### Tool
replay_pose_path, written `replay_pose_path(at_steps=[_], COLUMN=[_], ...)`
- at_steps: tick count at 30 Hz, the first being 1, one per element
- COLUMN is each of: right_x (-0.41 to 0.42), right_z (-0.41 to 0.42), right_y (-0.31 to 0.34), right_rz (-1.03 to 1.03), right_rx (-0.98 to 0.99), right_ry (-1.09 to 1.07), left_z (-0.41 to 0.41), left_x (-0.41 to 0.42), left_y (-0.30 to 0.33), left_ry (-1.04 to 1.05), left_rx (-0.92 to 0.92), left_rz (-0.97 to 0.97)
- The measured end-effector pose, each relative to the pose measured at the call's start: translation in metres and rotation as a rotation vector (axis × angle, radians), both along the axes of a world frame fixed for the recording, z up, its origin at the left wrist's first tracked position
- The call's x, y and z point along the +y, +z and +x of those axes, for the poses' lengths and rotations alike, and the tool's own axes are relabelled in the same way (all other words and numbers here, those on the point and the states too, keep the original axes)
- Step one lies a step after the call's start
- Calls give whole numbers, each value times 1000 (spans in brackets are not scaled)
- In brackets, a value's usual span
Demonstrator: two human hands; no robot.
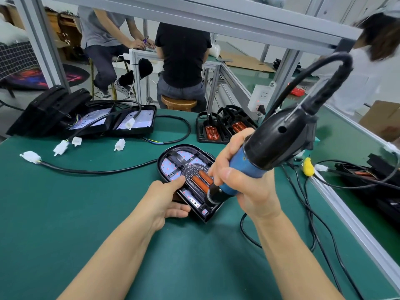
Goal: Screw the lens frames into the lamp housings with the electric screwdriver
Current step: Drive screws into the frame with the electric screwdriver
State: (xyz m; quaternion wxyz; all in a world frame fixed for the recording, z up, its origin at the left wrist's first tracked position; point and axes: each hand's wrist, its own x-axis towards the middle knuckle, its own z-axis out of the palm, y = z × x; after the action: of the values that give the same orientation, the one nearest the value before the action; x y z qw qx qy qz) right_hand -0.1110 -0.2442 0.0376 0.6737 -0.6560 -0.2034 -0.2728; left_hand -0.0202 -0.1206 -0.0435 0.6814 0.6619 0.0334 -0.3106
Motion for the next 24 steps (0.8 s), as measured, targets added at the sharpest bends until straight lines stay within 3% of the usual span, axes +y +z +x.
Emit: replay_pose_path(at_steps=[5, 12, 15, 17, 20, 22, 24], right_x=[-5, -45, -66, -81, -102, -112, -119], right_z=[-2, -2, -4, -6, -11, -14, -17], right_y=[-3, 9, 15, 19, 23, 23, 20], right_rz=[120, 541, 611, 667, 753, 779, 787], right_rx=[4, -87, -92, -97, -133, -152, -152], right_ry=[-35, -318, -432, -500, -596, -643, -678], left_z=[-2, -1, 2, 7, 18, 19, 16], left_x=[1, 5, 10, 17, 24, 14, -8], left_y=[2, 6, 9, 14, 22, 32, 45], left_ry=[9, 2, -71, -141, -114, 0, 48], left_rx=[3, 3, -49, -207, -630, -873, -1071], left_rz=[-2, 20, 153, 437, 1049, 1151, 1049])
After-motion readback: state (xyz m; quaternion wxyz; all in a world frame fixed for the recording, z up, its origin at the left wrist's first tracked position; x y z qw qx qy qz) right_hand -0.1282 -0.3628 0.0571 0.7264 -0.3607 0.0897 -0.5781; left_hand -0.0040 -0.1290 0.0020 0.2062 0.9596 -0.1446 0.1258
